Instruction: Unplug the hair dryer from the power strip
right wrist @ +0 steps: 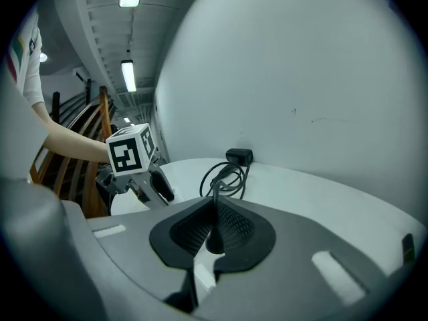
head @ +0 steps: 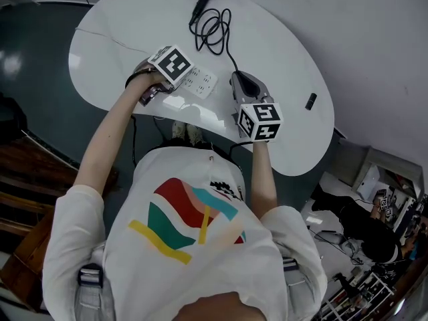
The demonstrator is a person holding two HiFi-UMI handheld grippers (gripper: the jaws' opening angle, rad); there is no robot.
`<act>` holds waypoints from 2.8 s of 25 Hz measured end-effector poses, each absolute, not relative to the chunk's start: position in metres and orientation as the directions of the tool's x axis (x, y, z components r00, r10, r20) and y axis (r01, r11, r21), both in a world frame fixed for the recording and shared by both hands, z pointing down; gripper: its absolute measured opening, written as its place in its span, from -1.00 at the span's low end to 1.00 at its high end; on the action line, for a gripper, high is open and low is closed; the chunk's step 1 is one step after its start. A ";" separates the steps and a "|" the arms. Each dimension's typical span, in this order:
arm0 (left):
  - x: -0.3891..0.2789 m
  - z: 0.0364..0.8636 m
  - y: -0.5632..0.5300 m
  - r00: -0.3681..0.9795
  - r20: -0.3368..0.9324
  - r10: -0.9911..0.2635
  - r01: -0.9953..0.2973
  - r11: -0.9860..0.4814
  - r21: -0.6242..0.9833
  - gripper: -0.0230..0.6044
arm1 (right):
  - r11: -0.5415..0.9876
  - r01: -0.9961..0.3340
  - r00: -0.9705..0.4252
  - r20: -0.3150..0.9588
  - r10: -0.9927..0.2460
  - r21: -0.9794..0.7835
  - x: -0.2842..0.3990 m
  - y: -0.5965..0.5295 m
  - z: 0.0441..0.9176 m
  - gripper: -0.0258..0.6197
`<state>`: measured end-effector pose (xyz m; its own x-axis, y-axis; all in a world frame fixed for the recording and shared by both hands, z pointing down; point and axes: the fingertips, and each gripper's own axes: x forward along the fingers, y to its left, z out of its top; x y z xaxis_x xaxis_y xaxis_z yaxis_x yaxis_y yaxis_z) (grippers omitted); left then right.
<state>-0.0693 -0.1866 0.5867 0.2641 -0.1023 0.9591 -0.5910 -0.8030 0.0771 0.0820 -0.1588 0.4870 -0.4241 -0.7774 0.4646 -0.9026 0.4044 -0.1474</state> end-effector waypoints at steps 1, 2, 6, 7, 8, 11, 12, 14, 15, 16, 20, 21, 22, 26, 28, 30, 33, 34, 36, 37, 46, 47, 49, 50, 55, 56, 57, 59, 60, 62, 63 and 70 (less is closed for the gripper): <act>-0.067 0.587 -0.185 0.276 0.956 -0.096 -0.590 -0.803 0.089 -0.33 | 0.394 -0.907 -0.415 0.476 -0.775 -0.150 0.085 -0.156 0.492 -0.82; -0.063 0.587 -0.182 0.296 0.952 -0.081 -0.587 -0.802 0.114 -0.33 | 0.384 -0.911 -0.407 0.488 -0.772 -0.152 0.088 -0.154 0.498 -0.82; -0.058 0.588 -0.180 0.304 0.951 -0.056 -0.583 -0.800 0.139 -0.33 | 0.350 -0.924 -0.376 0.540 -0.753 -0.155 0.098 -0.144 0.521 -0.82; -0.060 0.588 -0.181 0.294 0.954 -0.061 -0.584 -0.801 0.129 -0.33 | 0.343 -0.926 -0.370 0.554 -0.746 -0.157 0.100 -0.141 0.528 -0.82; -0.060 0.588 -0.182 0.288 0.956 -0.065 -0.585 -0.802 0.121 -0.33 | 0.335 -0.929 -0.364 0.568 -0.738 -0.159 0.101 -0.138 0.534 -0.82; -0.066 0.587 -0.185 0.258 0.963 -0.081 -0.592 -0.801 0.091 -0.34 | 0.303 -0.936 -0.348 0.601 -0.719 -0.179 0.105 -0.132 0.554 -0.82; -0.066 0.588 -0.184 0.259 0.963 -0.078 -0.593 -0.799 0.095 -0.34 | 0.288 -0.938 -0.346 0.602 -0.720 -0.196 0.107 -0.130 0.557 -0.83; -0.059 0.588 -0.180 0.293 0.954 -0.059 -0.588 -0.798 0.132 -0.34 | 0.250 -0.937 -0.347 0.590 -0.729 -0.242 0.111 -0.130 0.560 -0.83; -0.059 0.588 -0.180 0.294 0.954 -0.059 -0.588 -0.798 0.132 -0.34 | 0.233 -0.936 -0.347 0.584 -0.734 -0.264 0.113 -0.130 0.560 -0.83; -0.063 0.588 -0.182 0.278 0.958 -0.071 -0.591 -0.799 0.112 -0.34 | 0.219 -0.934 -0.347 0.579 -0.738 -0.280 0.115 -0.131 0.560 -0.82; -0.062 0.587 -0.183 0.276 0.958 -0.075 -0.591 -0.799 0.108 -0.34 | 0.200 -0.935 -0.339 0.579 -0.742 -0.291 0.120 -0.129 0.559 -0.79; -0.064 0.587 -0.183 0.269 0.960 -0.079 -0.594 -0.798 0.101 -0.34 | 0.205 -0.935 -0.341 0.579 -0.741 -0.288 0.119 -0.127 0.559 -0.79; -0.066 0.587 -0.185 0.257 0.962 -0.087 -0.600 -0.795 0.088 -0.34 | 0.210 -0.935 -0.344 0.577 -0.741 -0.287 0.118 -0.126 0.558 -0.77; -0.061 0.588 -0.184 0.283 0.956 -0.082 -0.608 -0.786 0.112 -0.35 | 0.199 -0.930 -0.349 0.565 -0.748 -0.310 0.117 -0.122 0.554 -0.67; -0.060 0.588 -0.182 0.292 0.953 -0.077 -0.600 -0.791 0.120 -0.36 | 0.196 -0.926 -0.352 0.556 -0.753 -0.322 0.117 -0.121 0.551 -0.62; -0.064 0.588 -0.185 0.278 0.956 -0.092 -0.607 -0.789 0.100 -0.36 | 0.199 -0.925 -0.355 0.552 -0.755 -0.323 0.116 -0.119 0.548 -0.60; -0.069 0.588 -0.188 0.270 0.955 -0.121 -0.611 -0.788 0.073 -0.36 | 0.197 -0.930 -0.344 0.546 -0.764 -0.311 0.115 -0.120 0.542 -0.62; -0.073 0.588 -0.190 0.263 0.956 -0.133 -0.620 -0.782 0.062 -0.36 | 0.191 -0.930 -0.340 0.542 -0.769 -0.313 0.116 -0.121 0.540 -0.63; -0.073 0.588 -0.188 0.278 0.951 -0.134 -0.625 -0.777 0.073 -0.33 | 0.183 -0.927 -0.340 0.525 -0.780 -0.328 0.116 -0.124 0.534 -0.66; -0.071 0.588 -0.185 0.291 0.949 -0.122 -0.626 -0.774 0.092 -0.33 | 0.182 -0.924 -0.342 0.513 -0.787 -0.336 0.116 -0.125 0.529 -0.66; -0.044 0.528 -0.200 0.477 0.824 -0.305 -0.673 -0.730 0.119 -0.19 | 0.247 -0.940 -0.322 0.368 -0.872 -0.238 0.106 -0.159 0.440 -0.63; -0.039 0.512 -0.202 0.509 0.789 -0.346 -0.681 -0.722 0.122 -0.21 | 0.258 -0.938 -0.327 0.346 -0.880 -0.230 0.103 -0.162 0.427 -0.62; -0.031 0.476 -0.206 0.563 0.703 -0.435 -0.699 -0.704 0.125 -0.21 | 0.278 -0.934 -0.337 0.300 -0.892 -0.224 0.097 -0.168 0.401 -0.61; -0.030 0.456 -0.208 0.580 0.655 -0.485 -0.712 -0.693 0.118 -0.21 | 0.282 -0.933 -0.338 0.277 -0.900 -0.222 0.094 -0.171 0.388 -0.61; -0.033 0.371 -0.205 0.607 0.397 -0.688 -0.773 -0.628 0.093 -0.25 | 0.259 -0.947 -0.294 0.186 -0.938 -0.188 0.085 -0.177 0.335 -0.66; -0.035 0.358 -0.203 0.604 0.346 -0.718 -0.784 -0.612 0.100 -0.26 | 0.254 -0.950 -0.284 0.167 -0.944 -0.180 0.083 -0.176 0.327 -0.67; -0.039 0.346 -0.200 0.596 0.296 -0.747 -0.797 -0.594 0.105 -0.26 | 0.250 -0.953 -0.275 0.147 -0.950 -0.170 0.081 -0.175 0.319 -0.69; -0.047 0.323 -0.193 0.563 0.203 -0.801 -0.826 -0.554 0.102 -0.27 | 0.244 -0.960 -0.260 0.111 -0.959 -0.140 0.076 -0.172 0.304 -0.79; -0.053 0.313 -0.188 0.541 0.158 -0.826 -0.841 -0.533 0.095 -0.28 | 0.247 -0.962 -0.258 0.095 -0.961 -0.118 0.073 -0.170 0.298 -0.84; -0.064 0.296 -0.178 0.493 0.076 -0.867 -0.869 -0.488 0.077 -0.31 | 0.270 -0.960 -0.274 0.069 -0.959 -0.070 0.061 -0.165 0.288 -0.84; -0.068 0.290 -0.173 0.472 0.045 -0.881 -0.881 -0.468 0.070 -0.33 | 0.290 -0.956 -0.293 0.060 -0.954 -0.051 0.054 -0.162 0.284 -0.83; -0.087 0.283 -0.152 0.379 -0.023 -0.925 -0.925 -0.379 0.023 -0.49 | 0.433 -0.901 -0.433 0.040 -0.900 -0.012 0.009 -0.145 0.280 -0.73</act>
<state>-0.0867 -0.1521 0.2834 0.3787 -0.9252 -0.0231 -0.9250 -0.3792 0.0234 0.0093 -0.1447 0.2796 -0.4331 -0.9005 0.0398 -0.9013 0.4329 -0.0120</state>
